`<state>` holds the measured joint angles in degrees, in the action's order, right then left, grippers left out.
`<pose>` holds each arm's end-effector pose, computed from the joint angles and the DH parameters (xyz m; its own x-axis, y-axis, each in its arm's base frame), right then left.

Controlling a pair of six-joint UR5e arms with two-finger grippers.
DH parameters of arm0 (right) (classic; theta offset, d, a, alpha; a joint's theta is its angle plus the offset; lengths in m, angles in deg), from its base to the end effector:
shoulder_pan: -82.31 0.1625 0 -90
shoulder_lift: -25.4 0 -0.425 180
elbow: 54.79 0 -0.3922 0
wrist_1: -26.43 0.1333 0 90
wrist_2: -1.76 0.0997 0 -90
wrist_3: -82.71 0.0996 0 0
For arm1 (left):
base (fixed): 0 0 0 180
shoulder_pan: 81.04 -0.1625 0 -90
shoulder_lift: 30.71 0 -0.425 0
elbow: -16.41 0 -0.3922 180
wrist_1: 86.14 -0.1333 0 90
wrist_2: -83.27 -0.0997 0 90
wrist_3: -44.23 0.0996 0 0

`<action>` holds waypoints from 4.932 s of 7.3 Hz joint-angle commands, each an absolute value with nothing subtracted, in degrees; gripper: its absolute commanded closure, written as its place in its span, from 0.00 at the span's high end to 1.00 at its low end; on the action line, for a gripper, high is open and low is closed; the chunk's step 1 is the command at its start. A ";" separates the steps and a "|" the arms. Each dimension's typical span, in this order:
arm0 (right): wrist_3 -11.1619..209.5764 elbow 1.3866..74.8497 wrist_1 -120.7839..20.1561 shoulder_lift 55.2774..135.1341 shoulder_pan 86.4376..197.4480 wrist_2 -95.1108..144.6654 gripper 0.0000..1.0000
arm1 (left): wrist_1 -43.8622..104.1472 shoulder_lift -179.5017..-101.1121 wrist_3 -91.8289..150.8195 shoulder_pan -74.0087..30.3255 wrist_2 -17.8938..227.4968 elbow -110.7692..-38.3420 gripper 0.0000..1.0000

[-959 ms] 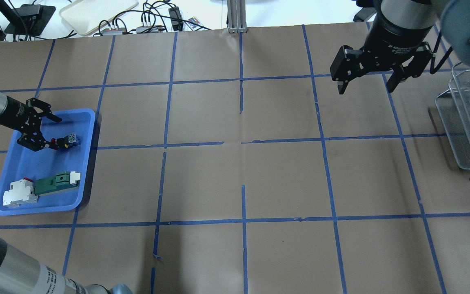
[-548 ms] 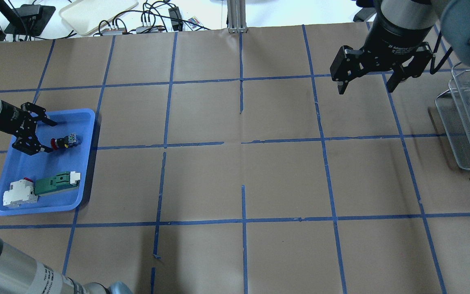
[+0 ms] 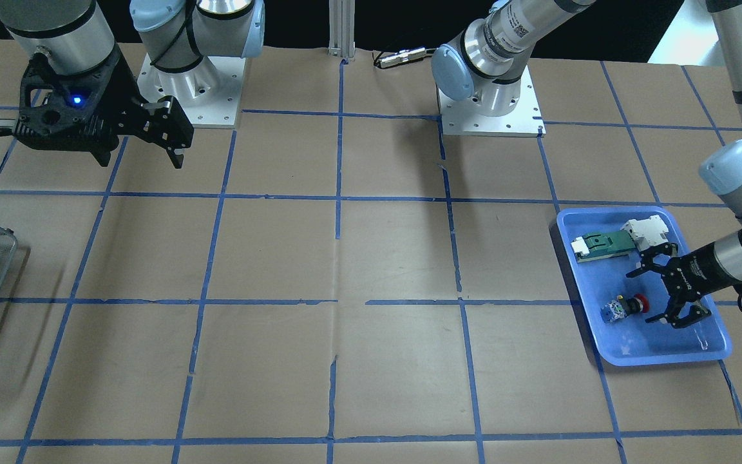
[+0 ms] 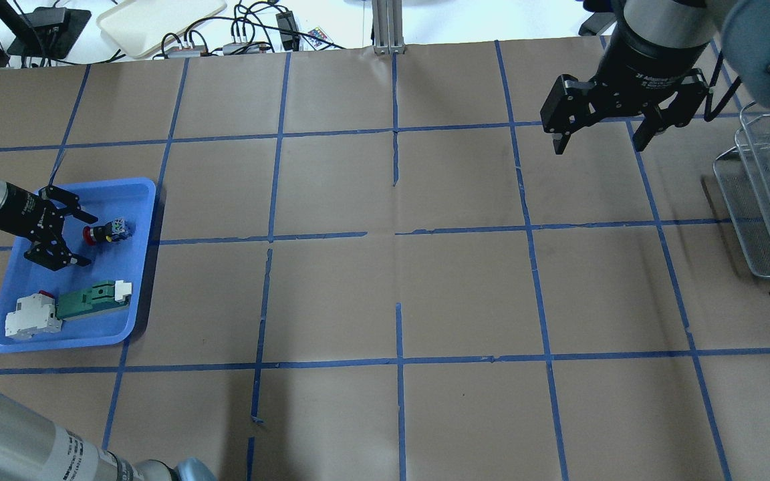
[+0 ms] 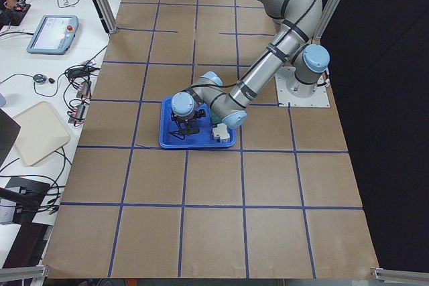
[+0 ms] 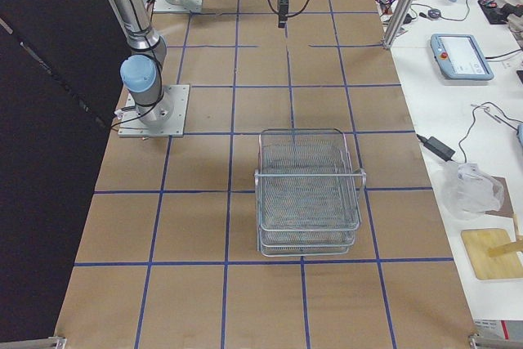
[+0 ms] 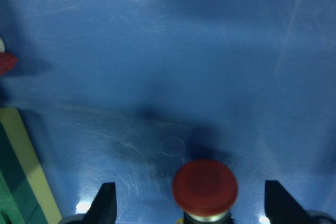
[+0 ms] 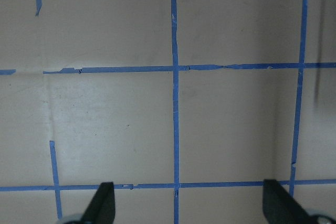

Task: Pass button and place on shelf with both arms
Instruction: 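Lower the left gripper and close it on the red push button, then lift the button and carry it toward the table center with the left gripper, then bring the open right gripper to the button held by the left gripper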

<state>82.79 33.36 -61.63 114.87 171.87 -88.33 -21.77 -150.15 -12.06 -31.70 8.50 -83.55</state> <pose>0.1293 -0.4957 0.4958 -1.0000 0.0091 0.0016 0.0091 0.9999 0.0108 0.2608 -0.5484 0.1666 0.1428 -0.9881 -0.0564 -0.9262 -0.1535 0.3443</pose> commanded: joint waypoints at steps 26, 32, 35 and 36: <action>-12.64 33.72 -58.20 117.95 170.29 -62.25 1.00 | -0.97 -131.35 -35.05 18.27 27.90 -70.42 0.00; -7.14 33.63 -61.53 117.42 174.13 -58.89 1.00 | -0.88 -129.94 -35.32 18.63 31.24 -70.51 0.00; 0.58 33.19 -66.80 113.56 176.87 -59.33 1.00 | -0.88 -130.20 -36.55 18.72 31.24 -70.51 0.00; 0.70 33.02 -67.43 113.29 176.97 -59.85 1.00 | -0.88 -130.12 -36.55 18.81 31.32 -70.42 0.00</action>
